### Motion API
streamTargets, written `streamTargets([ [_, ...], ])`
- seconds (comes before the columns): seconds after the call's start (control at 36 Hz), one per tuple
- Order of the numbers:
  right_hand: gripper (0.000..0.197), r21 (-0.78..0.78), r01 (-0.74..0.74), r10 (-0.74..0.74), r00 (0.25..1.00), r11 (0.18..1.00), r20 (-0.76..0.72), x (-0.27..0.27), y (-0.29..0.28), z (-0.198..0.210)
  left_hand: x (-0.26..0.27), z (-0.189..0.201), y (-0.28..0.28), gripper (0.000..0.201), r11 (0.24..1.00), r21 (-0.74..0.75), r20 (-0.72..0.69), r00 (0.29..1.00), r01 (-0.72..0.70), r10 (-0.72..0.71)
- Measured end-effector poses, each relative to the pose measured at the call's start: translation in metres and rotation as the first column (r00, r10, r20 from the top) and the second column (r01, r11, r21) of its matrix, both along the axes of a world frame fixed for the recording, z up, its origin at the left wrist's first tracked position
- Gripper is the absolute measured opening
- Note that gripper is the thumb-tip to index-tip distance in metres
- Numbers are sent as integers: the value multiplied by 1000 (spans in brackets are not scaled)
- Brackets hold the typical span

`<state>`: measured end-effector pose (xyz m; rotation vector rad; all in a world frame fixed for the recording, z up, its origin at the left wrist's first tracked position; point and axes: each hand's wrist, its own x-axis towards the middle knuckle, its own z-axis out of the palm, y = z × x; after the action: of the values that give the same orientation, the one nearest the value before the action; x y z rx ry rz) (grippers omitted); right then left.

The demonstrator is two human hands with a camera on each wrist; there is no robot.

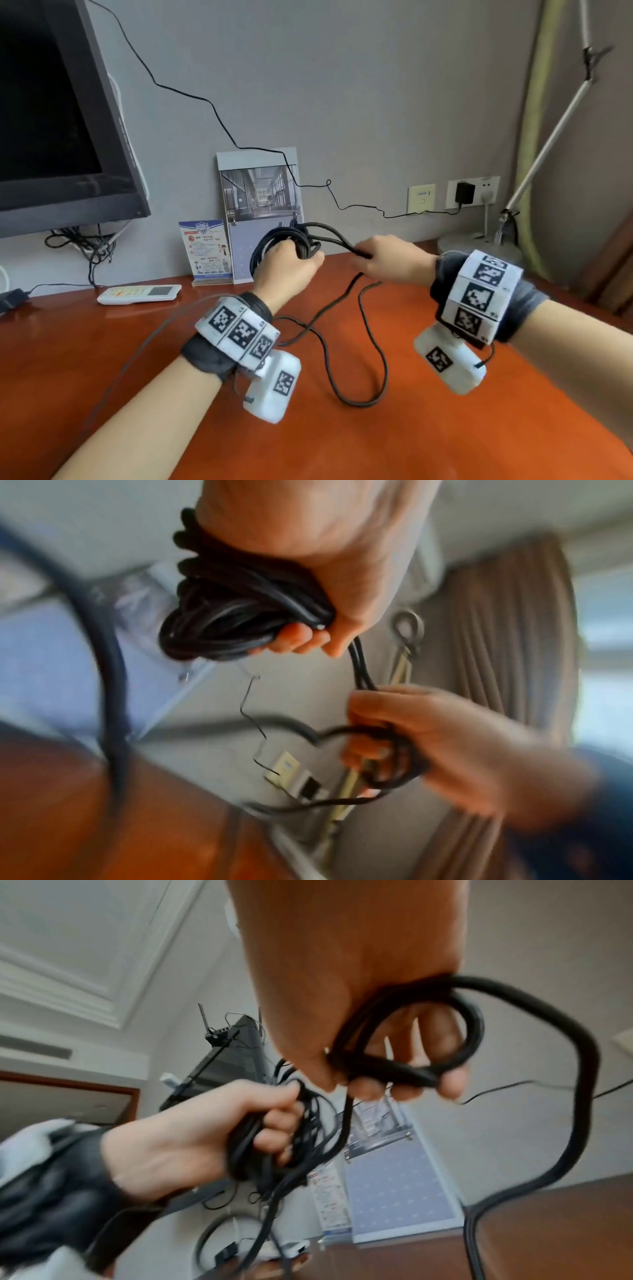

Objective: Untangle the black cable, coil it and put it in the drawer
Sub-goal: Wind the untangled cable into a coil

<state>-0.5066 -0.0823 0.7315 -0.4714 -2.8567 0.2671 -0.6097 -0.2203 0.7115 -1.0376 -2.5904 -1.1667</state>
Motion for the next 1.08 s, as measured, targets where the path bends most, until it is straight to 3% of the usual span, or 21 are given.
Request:
streamTargets([
  [0.06,31,-18,0,-1,996,1000,-87,-7,-11,-7,3,0,8,34,949,314,253,961,25,-109],
  [0.14,11,-18,4,-7,986,1000,-165,-9,-21,-9,8,4,17,18,848,529,482,839,-48,-253],
  [0.19,2,-1,38,-37,984,999,-176,-8,-26,-8,12,8,19,11,785,616,570,727,-70,-382],
  [0.28,19,11,83,-80,981,996,-177,-8,-30,-8,18,13,22,19,693,710,636,534,-122,-557],
  [0.33,24,-42,61,-68,981,997,-180,-8,-30,-11,23,15,24,17,640,750,632,465,-165,-620],
  [0.44,14,-299,-101,37,977,949,-212,-8,-23,-13,28,17,26,10,579,794,590,461,-184,-663],
  [0.58,16,-621,-211,61,965,755,-255,3,-18,-14,31,20,35,14,583,781,601,520,-223,-607],
  [0.67,18,-627,-170,-12,961,760,-275,2,-16,-19,35,21,41,18,599,765,618,533,-236,-578],
  [0.75,13,-554,-158,3,963,818,-270,1,-17,-25,43,18,49,24,622,740,613,635,-254,-470],
  [0.81,21,-582,-216,55,958,784,-282,4,-16,-28,41,19,52,27,584,758,600,660,-289,-452],
  [0.86,35,-752,-302,106,949,586,-298,8,-13,-34,34,23,53,28,531,780,598,643,-332,-477],
  [0.92,70,-856,-341,116,940,388,-322,10,-4,-45,25,28,52,26,483,791,604,602,-376,-522],
  [0.97,90,-862,-346,155,938,370,-310,13,1,-55,19,34,49,29,442,804,595,550,-398,-586],
  [1.08,46,-784,-395,268,916,478,-298,12,-7,-63,20,39,45,36,388,831,549,472,-399,-690],
])
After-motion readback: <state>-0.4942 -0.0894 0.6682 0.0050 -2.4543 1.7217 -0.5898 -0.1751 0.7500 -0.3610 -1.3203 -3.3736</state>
